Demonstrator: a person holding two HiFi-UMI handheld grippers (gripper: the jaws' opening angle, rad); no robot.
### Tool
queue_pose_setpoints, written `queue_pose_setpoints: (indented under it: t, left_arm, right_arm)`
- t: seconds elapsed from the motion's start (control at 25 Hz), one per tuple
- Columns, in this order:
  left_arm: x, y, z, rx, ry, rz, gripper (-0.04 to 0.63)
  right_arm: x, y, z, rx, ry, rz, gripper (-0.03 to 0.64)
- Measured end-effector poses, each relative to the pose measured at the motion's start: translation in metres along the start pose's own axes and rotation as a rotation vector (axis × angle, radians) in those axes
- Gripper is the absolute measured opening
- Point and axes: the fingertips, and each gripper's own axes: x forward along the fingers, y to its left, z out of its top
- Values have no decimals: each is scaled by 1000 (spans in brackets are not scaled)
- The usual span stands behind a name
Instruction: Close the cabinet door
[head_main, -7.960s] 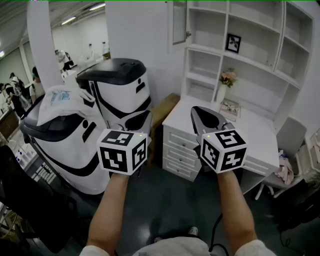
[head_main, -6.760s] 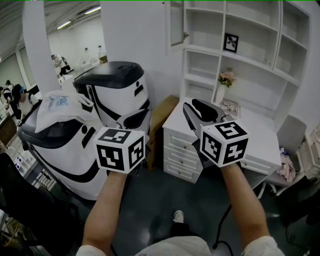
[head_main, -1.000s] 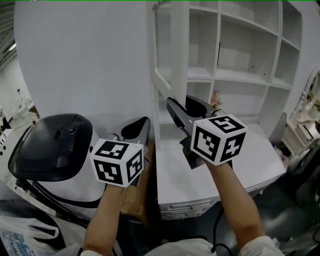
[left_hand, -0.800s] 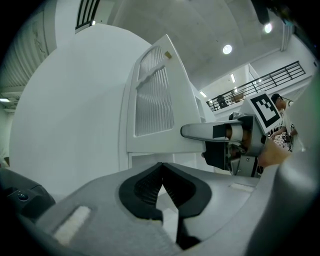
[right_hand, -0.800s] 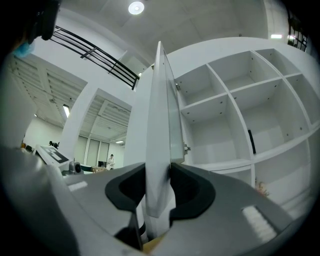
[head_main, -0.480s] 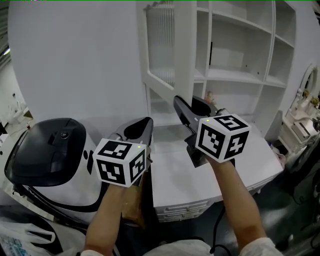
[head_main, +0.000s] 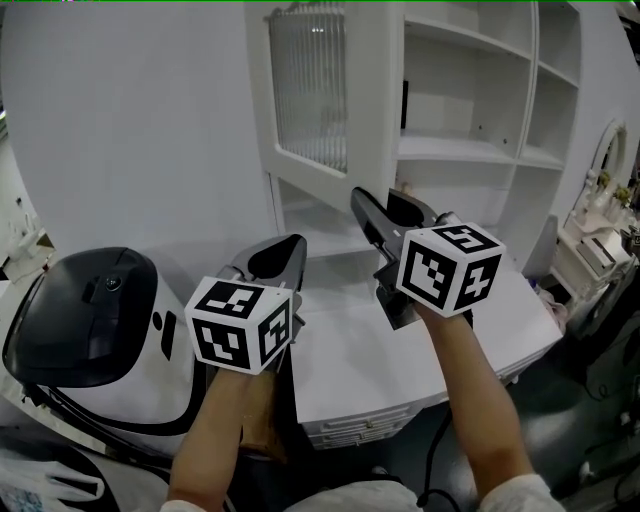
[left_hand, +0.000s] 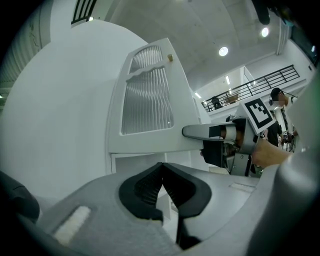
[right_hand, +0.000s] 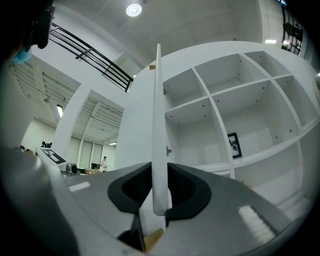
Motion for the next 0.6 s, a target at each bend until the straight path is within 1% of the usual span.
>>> queue_pose_setpoints:
  t: [0.24,0.44,0.6]
  left_arm:
    - [24,-13,1,12,-8,-13,-3]
    - [44,-19,2,10,-9,8,-3]
    - [54,-21,3,12,-9,28,-3]
  right_arm:
    - [0,-22,-1,2,-8,18,80]
    - [2,-38,0,9,-4,60,81]
    - [4,-53,-1,22,-4,77,84]
